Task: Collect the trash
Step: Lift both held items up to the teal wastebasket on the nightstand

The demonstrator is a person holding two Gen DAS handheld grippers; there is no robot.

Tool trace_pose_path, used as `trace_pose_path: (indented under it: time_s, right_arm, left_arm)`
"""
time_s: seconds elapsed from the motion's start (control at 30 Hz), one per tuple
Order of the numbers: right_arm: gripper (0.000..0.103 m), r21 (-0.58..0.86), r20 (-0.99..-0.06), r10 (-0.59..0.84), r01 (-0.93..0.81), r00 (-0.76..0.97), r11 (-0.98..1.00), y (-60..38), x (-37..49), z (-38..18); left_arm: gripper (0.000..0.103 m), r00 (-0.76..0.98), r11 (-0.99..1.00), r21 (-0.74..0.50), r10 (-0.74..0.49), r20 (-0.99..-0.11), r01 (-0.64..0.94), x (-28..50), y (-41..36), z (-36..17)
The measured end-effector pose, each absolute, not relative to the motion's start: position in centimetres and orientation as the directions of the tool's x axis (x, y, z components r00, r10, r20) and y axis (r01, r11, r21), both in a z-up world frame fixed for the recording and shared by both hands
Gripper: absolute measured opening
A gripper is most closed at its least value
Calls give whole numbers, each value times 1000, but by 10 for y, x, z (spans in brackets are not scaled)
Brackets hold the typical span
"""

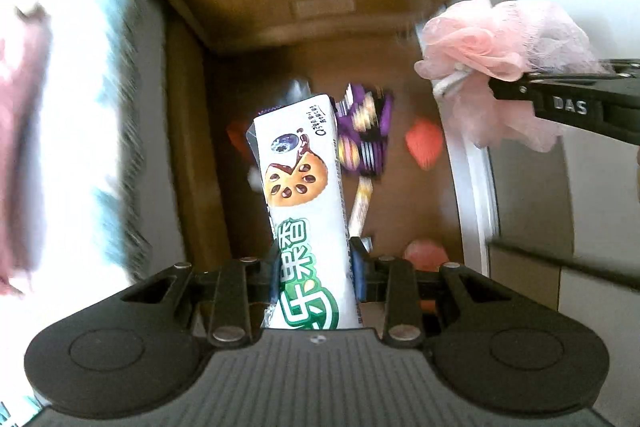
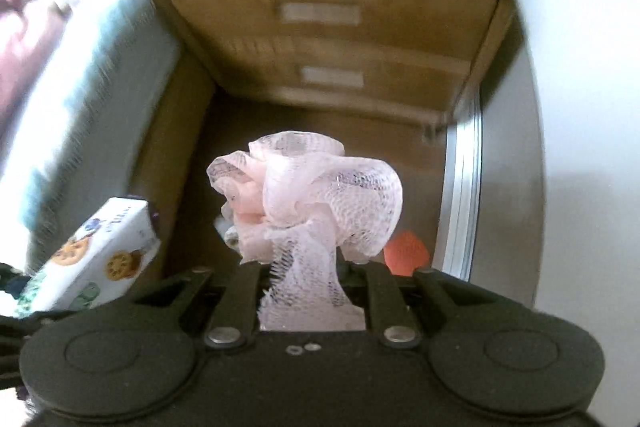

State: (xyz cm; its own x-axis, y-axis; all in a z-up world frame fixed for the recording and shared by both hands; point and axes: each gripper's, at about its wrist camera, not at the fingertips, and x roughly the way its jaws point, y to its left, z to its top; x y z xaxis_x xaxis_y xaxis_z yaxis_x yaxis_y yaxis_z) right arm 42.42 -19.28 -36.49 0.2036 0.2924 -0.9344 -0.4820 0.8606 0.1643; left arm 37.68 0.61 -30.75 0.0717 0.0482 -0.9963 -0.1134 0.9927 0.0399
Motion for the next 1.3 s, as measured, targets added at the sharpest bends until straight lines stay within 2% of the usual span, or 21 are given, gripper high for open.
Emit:
trace_pose_path:
  time_s: [0.17, 0.43, 0.73, 0.97, 1.2, 1.3]
  right_arm:
    - [13, 177, -860, 364, -459, 357, 870, -194, 453, -265]
    - [13, 166, -715, 439, -478, 544, 863, -164, 508, -136]
    - [13, 75, -615, 406, -461, 677, 884, -95, 590, -46]
    - [13, -13, -653, 333, -449, 680, 893, -51, 654, -54]
    - [16, -40, -737, 274, -444, 618, 895, -37, 692, -92]
    - [18, -40, -772, 263, -457, 579, 889, -28, 702, -102]
  left_arm:
    - [31, 248, 984, 43, 86, -965, -174, 407, 22, -221]
    - [31, 465, 994, 39, 83, -881, -102, 489, 69, -118]
    - [32, 652, 996, 81, 93, -753, -48, 611, 106, -25]
    - [32, 637, 995, 95, 86, -766, -20, 704, 111, -32]
    - [32, 538, 998, 62, 60, -841, -14, 761, 115, -79]
    - [35, 498, 996, 89, 78, -864, -1, 775, 111, -100]
